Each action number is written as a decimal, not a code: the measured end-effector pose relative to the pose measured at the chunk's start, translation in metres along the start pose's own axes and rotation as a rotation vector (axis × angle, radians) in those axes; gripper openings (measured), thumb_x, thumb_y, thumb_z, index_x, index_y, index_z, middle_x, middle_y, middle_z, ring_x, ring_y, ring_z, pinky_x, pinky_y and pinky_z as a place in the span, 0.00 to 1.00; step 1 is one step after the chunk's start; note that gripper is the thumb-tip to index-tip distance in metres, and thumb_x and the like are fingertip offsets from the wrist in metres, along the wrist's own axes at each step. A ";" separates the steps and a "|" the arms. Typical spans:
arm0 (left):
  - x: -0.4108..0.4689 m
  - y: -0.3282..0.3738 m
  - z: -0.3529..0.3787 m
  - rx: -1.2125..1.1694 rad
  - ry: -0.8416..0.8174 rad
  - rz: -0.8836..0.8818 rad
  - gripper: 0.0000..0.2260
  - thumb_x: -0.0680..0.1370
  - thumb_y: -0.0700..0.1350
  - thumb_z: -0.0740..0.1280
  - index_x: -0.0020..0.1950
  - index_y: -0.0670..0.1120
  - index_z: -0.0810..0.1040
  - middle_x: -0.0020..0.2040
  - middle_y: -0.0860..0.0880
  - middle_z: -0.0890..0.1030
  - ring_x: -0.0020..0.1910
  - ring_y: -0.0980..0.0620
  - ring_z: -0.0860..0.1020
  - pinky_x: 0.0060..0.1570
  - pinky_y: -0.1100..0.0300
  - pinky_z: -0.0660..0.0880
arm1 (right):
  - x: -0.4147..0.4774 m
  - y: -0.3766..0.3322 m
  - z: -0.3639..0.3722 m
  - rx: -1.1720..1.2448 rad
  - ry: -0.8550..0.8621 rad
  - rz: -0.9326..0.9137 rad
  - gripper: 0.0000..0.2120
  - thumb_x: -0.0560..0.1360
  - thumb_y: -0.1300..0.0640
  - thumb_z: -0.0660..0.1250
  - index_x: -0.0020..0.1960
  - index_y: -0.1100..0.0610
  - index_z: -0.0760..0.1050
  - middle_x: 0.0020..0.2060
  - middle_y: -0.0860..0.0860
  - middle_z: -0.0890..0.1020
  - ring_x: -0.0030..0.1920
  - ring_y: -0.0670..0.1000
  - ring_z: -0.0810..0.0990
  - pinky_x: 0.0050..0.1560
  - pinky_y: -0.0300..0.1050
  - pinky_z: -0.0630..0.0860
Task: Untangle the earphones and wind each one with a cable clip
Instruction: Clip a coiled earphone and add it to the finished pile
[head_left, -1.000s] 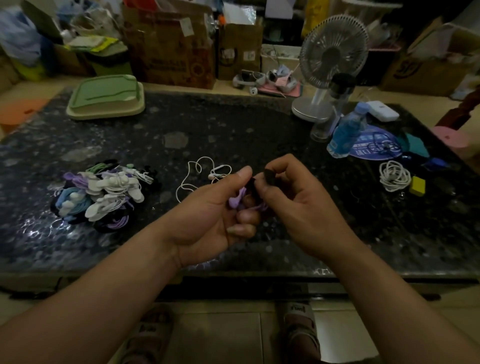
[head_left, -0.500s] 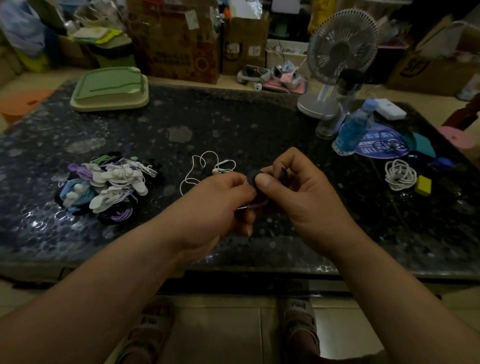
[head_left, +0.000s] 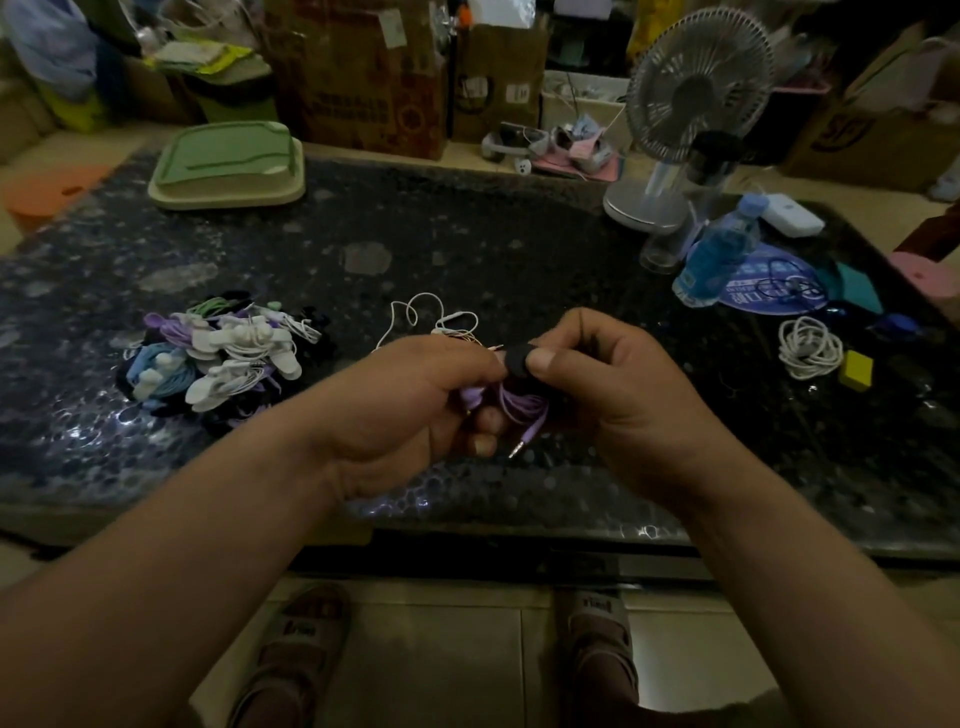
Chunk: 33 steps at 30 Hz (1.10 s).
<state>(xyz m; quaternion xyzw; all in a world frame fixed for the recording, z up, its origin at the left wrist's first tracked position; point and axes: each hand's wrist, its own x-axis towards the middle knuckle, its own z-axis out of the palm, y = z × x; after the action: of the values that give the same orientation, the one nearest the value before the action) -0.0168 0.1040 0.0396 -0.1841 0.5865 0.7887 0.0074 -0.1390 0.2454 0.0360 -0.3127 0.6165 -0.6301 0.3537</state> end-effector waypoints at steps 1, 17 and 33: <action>0.000 0.000 -0.002 0.003 -0.011 0.000 0.12 0.83 0.41 0.62 0.44 0.37 0.78 0.38 0.46 0.75 0.33 0.55 0.71 0.30 0.62 0.72 | 0.000 0.000 0.000 0.005 -0.001 -0.003 0.05 0.72 0.58 0.71 0.42 0.58 0.76 0.44 0.59 0.84 0.43 0.58 0.83 0.39 0.49 0.81; 0.011 -0.018 0.017 0.652 0.400 0.315 0.09 0.85 0.49 0.63 0.48 0.49 0.78 0.34 0.49 0.81 0.31 0.55 0.77 0.31 0.51 0.76 | 0.000 0.007 0.018 -0.441 0.248 -0.137 0.04 0.79 0.55 0.69 0.50 0.54 0.74 0.39 0.52 0.80 0.36 0.43 0.77 0.37 0.44 0.77; 0.009 -0.023 0.026 0.552 0.290 0.425 0.14 0.84 0.34 0.62 0.50 0.54 0.77 0.38 0.63 0.82 0.37 0.67 0.80 0.37 0.72 0.72 | 0.017 0.018 0.026 -0.647 0.342 -0.133 0.22 0.77 0.30 0.62 0.55 0.48 0.70 0.51 0.48 0.78 0.47 0.41 0.79 0.43 0.33 0.73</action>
<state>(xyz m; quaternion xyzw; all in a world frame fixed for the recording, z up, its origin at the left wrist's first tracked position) -0.0273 0.1334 0.0224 -0.1592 0.7971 0.5506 -0.1900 -0.1256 0.2170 0.0182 -0.3380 0.8124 -0.4672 0.0869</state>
